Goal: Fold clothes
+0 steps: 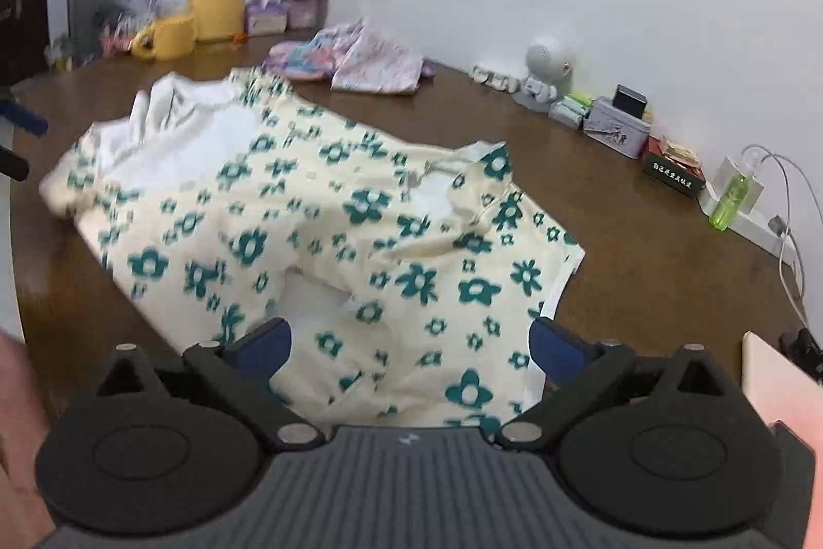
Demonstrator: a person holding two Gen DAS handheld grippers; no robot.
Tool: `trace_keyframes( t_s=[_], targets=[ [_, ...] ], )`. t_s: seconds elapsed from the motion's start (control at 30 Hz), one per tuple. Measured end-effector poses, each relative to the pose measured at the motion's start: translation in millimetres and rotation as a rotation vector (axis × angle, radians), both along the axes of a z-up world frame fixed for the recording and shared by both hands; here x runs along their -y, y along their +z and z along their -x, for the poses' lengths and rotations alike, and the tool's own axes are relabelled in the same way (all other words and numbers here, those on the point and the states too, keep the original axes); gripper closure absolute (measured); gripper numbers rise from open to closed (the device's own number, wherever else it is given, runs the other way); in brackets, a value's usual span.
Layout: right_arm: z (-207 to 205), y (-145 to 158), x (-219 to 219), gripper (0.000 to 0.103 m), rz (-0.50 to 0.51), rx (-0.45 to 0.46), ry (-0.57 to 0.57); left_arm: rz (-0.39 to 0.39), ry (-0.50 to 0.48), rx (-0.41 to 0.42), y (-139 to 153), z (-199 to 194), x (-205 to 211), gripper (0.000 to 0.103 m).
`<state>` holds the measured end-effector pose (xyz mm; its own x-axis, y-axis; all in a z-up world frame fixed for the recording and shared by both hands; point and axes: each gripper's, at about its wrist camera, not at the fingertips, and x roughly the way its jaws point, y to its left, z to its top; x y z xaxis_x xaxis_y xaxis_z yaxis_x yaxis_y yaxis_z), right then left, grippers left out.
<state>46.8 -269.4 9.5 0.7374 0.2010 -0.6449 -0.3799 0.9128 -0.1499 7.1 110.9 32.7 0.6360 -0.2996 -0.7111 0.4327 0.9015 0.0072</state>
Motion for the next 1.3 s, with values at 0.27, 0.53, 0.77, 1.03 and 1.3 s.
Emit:
trace_keyframes(
  t_s=[0.27,0.53,0.77,1.03,1.3],
  targets=[
    [10.2,-6.8,-9.0,0.017,0.049,-0.122,0.136,-0.204,-0.044,0.049,-19.1,8.6,19.5,0.017],
    [8.9,-14.7,-22.7,0.042,0.228,-0.179,0.303,-0.295,-0.117,0.055,-29.9,1.1,30.4,0.022],
    [2.8,-19.2,-41.3,0.051,0.330,-0.212,0.447,-0.350,-0.164,0.039,-33.5,-1.3,34.0,0.036],
    [-5.7,-18.3,-45.3,0.081,0.339,-0.244,0.465,-0.416,-0.241,0.034,-32.9,-7.4,41.9,0.064],
    [-10.7,-16.8,-48.8,0.095,0.307,-0.232,0.355,-0.413,-0.275,0.019,-34.2,-12.6,40.7,0.098]
  ],
)
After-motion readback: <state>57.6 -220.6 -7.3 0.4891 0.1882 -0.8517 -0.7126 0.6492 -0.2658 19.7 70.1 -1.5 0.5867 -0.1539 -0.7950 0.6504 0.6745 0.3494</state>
